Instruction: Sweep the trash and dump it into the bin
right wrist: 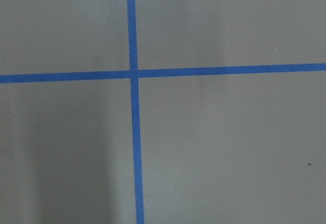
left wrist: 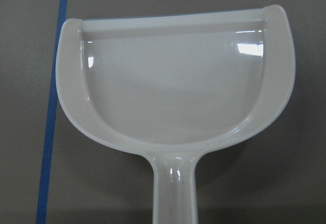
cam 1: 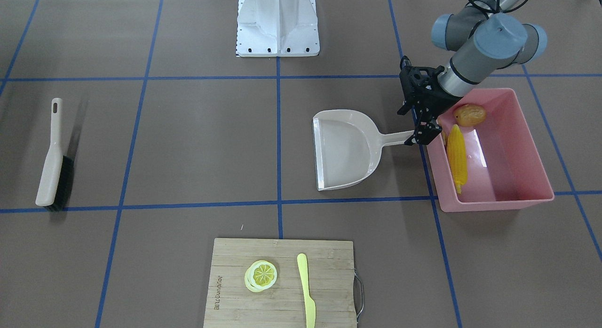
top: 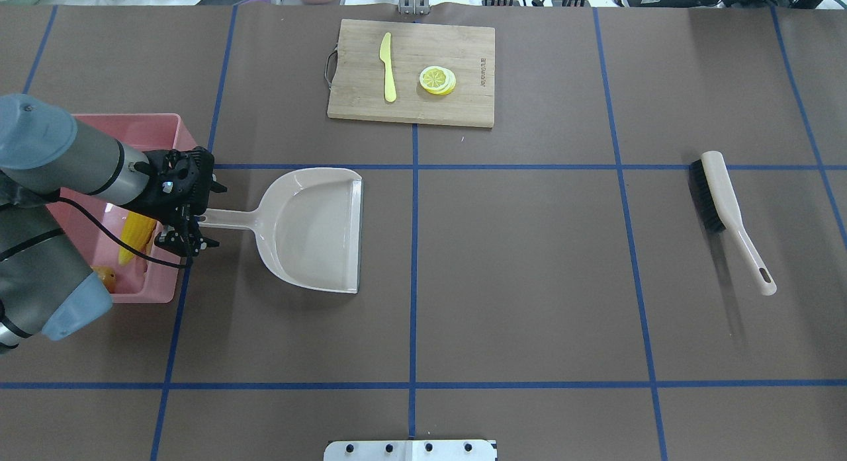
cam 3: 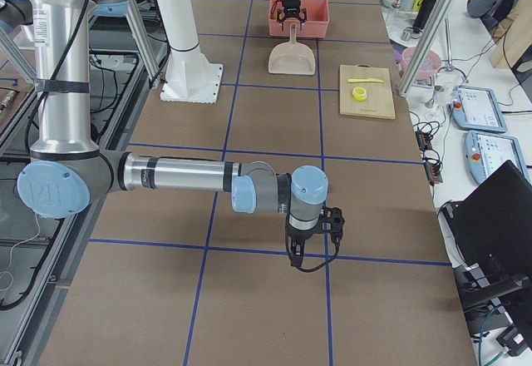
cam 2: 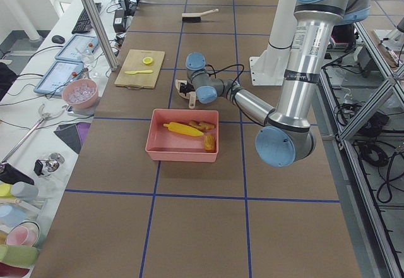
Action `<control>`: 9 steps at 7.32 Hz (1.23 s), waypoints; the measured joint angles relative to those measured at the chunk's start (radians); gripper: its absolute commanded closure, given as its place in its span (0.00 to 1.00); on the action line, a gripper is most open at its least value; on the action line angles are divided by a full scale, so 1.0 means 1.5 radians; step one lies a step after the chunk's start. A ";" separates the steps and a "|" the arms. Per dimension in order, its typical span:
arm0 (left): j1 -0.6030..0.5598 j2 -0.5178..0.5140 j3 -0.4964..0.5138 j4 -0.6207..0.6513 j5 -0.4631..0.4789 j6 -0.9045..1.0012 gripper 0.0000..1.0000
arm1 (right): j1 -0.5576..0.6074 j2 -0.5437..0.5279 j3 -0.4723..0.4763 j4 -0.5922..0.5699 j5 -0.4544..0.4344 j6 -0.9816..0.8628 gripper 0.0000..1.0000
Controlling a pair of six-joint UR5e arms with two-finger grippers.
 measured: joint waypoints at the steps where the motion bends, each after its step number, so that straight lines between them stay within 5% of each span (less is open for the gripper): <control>1: -0.023 0.013 -0.024 0.006 -0.014 -0.043 0.02 | 0.000 0.000 0.000 0.000 0.000 0.000 0.00; 3: -0.117 0.023 -0.065 0.065 -0.033 -0.095 0.02 | 0.000 0.000 0.000 0.000 0.000 0.000 0.00; 9: -0.439 0.050 -0.088 0.475 -0.087 -0.107 0.02 | 0.000 0.000 -0.004 0.000 0.000 0.001 0.00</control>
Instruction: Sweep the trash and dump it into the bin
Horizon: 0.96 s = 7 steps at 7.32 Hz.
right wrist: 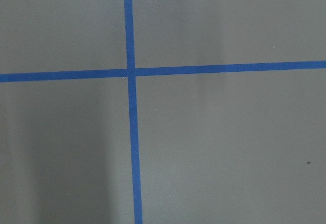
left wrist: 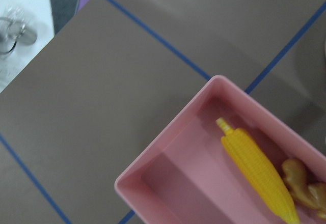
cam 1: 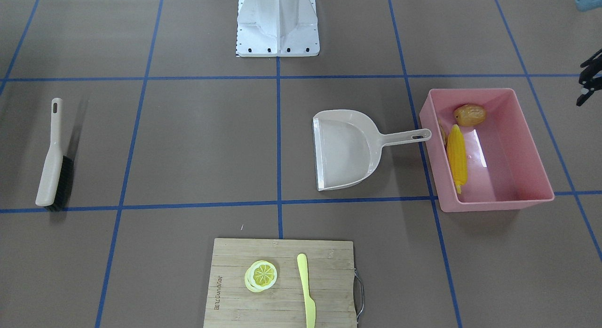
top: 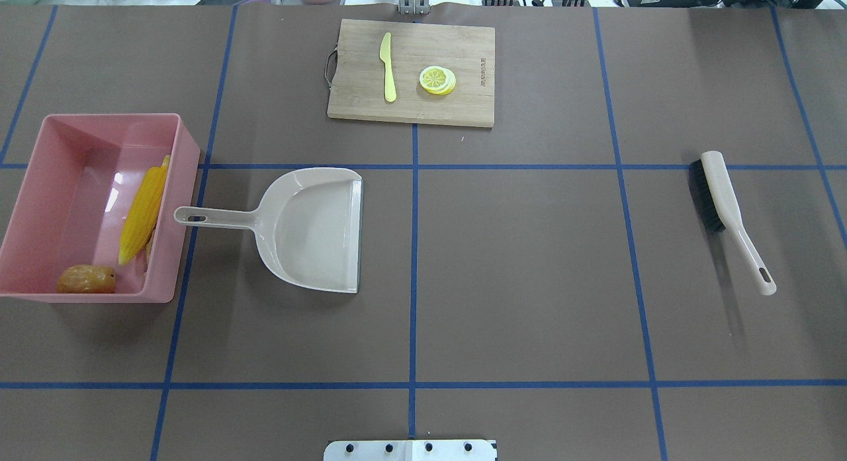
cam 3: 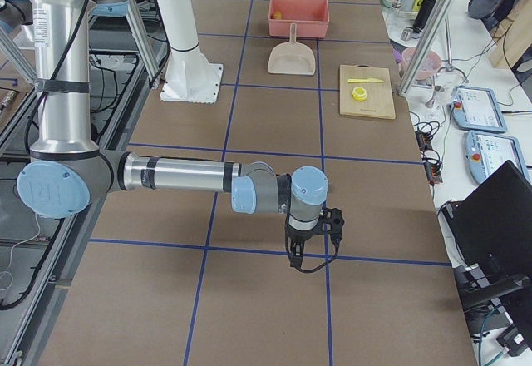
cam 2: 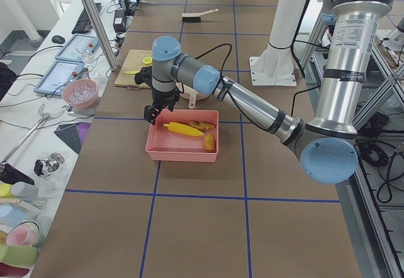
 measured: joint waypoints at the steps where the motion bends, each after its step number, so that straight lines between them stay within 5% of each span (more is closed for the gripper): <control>1: -0.042 0.031 0.013 0.032 -0.017 0.003 0.02 | 0.000 0.000 0.000 0.000 0.000 0.000 0.00; 4: -0.121 0.140 0.042 0.055 -0.039 0.006 0.02 | 0.000 0.000 -0.001 0.000 0.000 0.000 0.00; 7: -0.128 0.166 0.097 0.031 -0.054 0.004 0.02 | 0.000 0.000 -0.001 0.000 0.000 0.000 0.00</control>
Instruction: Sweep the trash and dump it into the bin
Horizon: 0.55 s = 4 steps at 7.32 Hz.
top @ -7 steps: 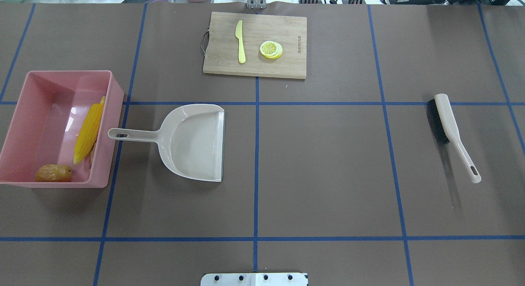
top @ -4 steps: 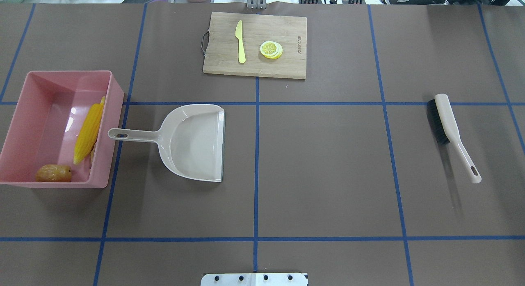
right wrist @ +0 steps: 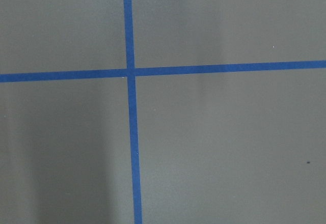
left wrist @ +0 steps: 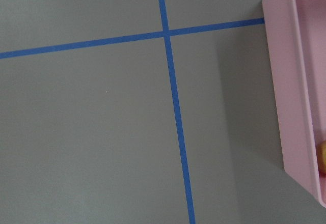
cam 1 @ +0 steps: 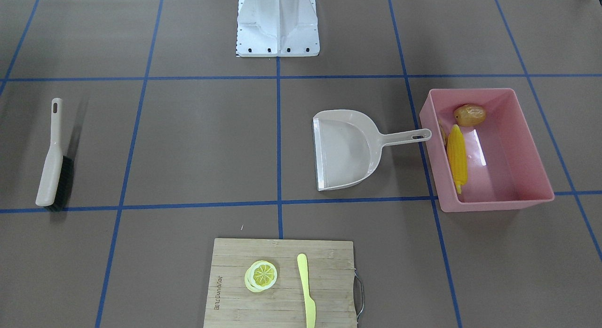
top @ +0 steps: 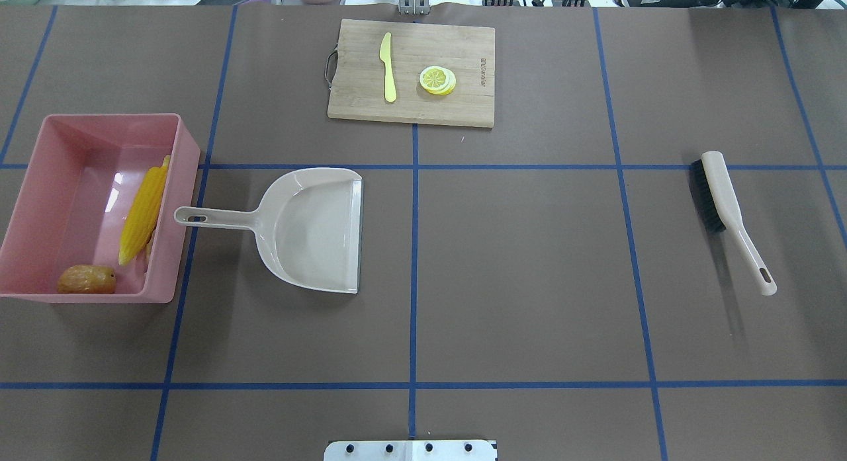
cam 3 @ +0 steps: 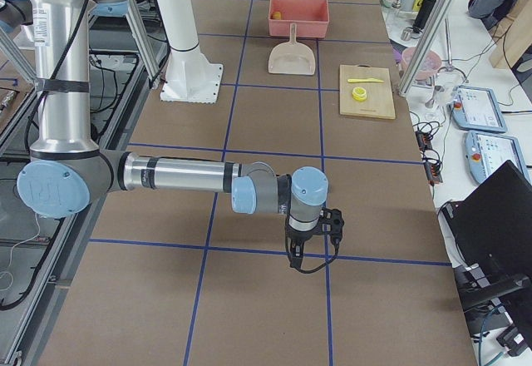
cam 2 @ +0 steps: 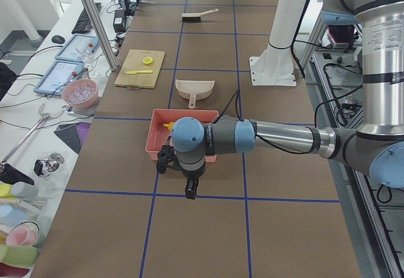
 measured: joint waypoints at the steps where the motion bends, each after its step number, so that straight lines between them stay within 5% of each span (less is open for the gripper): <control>1: 0.001 -0.001 0.009 -0.012 -0.001 -0.002 0.02 | 0.000 0.000 0.000 0.000 0.000 0.000 0.00; 4: 0.003 -0.002 0.038 -0.064 0.000 -0.040 0.02 | 0.000 0.000 0.000 0.000 -0.001 0.000 0.00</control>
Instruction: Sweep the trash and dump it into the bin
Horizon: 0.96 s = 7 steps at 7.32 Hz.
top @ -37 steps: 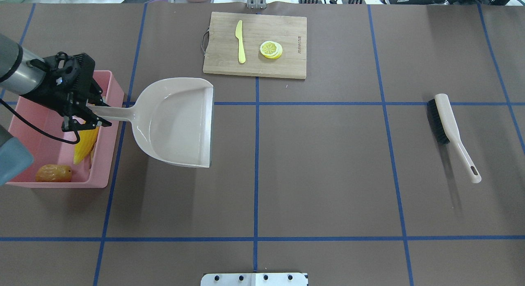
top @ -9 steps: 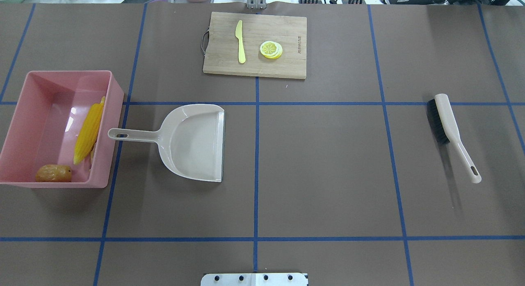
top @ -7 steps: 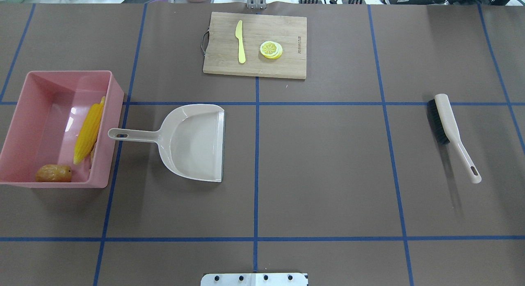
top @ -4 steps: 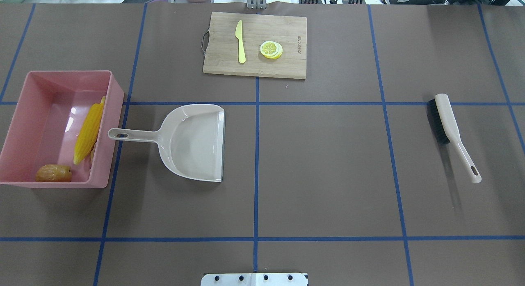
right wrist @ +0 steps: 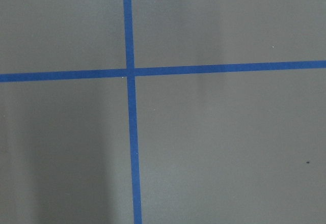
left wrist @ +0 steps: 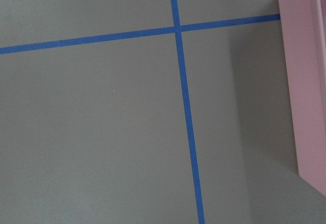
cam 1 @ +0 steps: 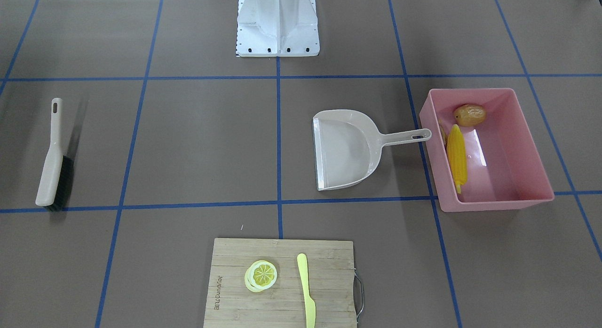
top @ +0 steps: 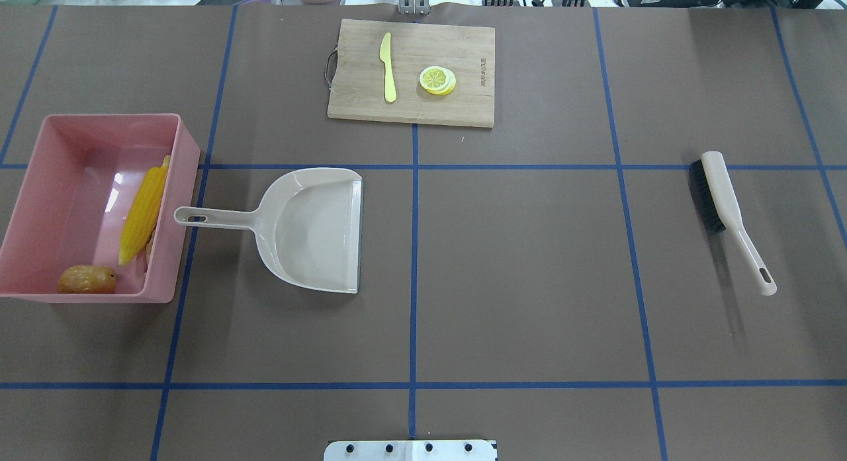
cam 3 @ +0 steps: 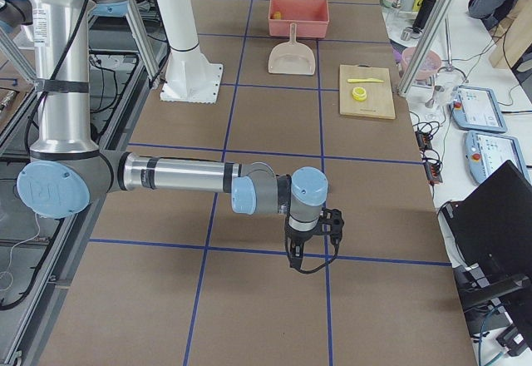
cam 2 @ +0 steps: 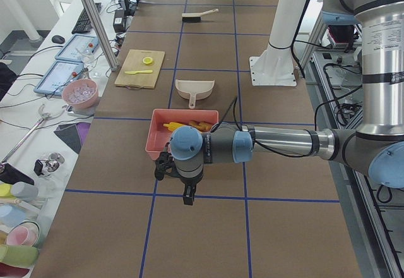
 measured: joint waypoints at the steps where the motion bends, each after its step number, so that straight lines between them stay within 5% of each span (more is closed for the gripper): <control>1: 0.000 0.000 0.005 -0.014 0.001 -0.017 0.02 | 0.000 0.000 0.000 0.000 0.000 0.000 0.00; 7: 0.024 -0.001 0.027 -0.077 0.004 -0.094 0.02 | 0.000 0.000 -0.006 0.000 0.001 0.000 0.00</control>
